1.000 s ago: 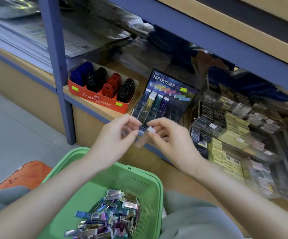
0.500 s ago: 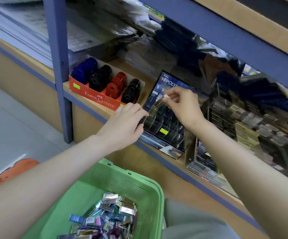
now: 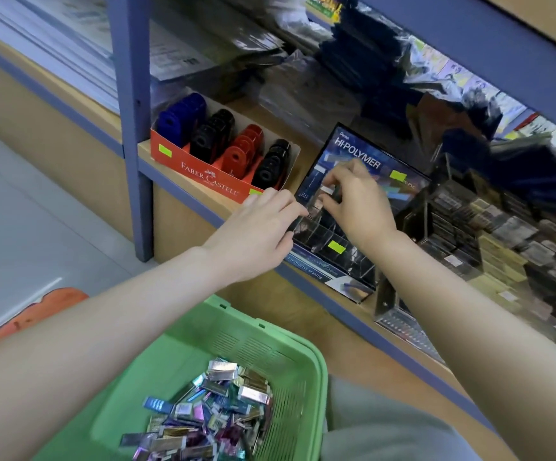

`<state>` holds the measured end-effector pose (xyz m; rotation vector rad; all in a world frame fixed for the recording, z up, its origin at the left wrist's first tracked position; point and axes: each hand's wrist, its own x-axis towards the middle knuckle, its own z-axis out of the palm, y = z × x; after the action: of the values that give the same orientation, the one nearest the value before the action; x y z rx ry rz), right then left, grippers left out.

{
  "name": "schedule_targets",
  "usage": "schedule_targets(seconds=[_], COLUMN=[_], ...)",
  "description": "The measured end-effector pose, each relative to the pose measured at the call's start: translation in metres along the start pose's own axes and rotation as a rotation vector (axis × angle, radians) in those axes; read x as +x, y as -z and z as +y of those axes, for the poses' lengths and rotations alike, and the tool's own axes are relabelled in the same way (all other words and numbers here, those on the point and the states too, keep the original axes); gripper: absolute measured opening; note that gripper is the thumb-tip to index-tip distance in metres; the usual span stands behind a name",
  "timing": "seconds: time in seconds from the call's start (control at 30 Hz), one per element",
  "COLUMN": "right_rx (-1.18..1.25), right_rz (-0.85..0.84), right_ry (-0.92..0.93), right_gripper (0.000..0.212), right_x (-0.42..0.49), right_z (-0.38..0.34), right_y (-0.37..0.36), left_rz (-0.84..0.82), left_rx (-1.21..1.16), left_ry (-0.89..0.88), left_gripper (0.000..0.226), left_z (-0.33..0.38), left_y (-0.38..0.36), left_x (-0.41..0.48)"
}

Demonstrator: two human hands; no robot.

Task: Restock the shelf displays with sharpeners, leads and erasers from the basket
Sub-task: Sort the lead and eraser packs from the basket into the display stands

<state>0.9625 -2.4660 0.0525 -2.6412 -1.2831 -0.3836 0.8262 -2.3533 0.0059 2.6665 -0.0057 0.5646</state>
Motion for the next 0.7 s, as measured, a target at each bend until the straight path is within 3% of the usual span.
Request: schedule_targets(seconds=[0.1,0.2,0.3,0.47,0.6,0.7], right_rx=[-0.012,-0.036,-0.013,0.025,0.087,0.161], right_rz=[-0.032,-0.061,-0.006,0.052,-0.093,-0.364], right_ry=[-0.044,-0.049,0.01,0.224,0.328,0.295], right_gripper=[0.022,0.034,0.036,0.024,0.024,0.031], right_x=[-0.003,-0.015,-0.041,-0.099,-0.135,-0.158], right_z=[-0.005,-0.013,-0.021,-0.034,-0.045,-0.058], right_y=[0.002,0.007,0.013,0.001,-0.045,-0.087], left_rz=[-0.003,0.111,0.157,0.067,-0.045,-0.113], left_rx=[0.056,0.107,0.162,0.228,0.225,0.2], left_ry=[-0.015,-0.071,-0.066,0.041,0.217,0.39], left_gripper=[0.038,0.028,0.026,0.027,0.029,0.039], left_z=[0.0,-0.005,-0.012,-0.03,-0.045,-0.056], left_y=[0.005,0.015,0.017,0.003,-0.012,-0.026], left_x=[-0.007,-0.029,-0.062,-0.121,-0.166,-0.199])
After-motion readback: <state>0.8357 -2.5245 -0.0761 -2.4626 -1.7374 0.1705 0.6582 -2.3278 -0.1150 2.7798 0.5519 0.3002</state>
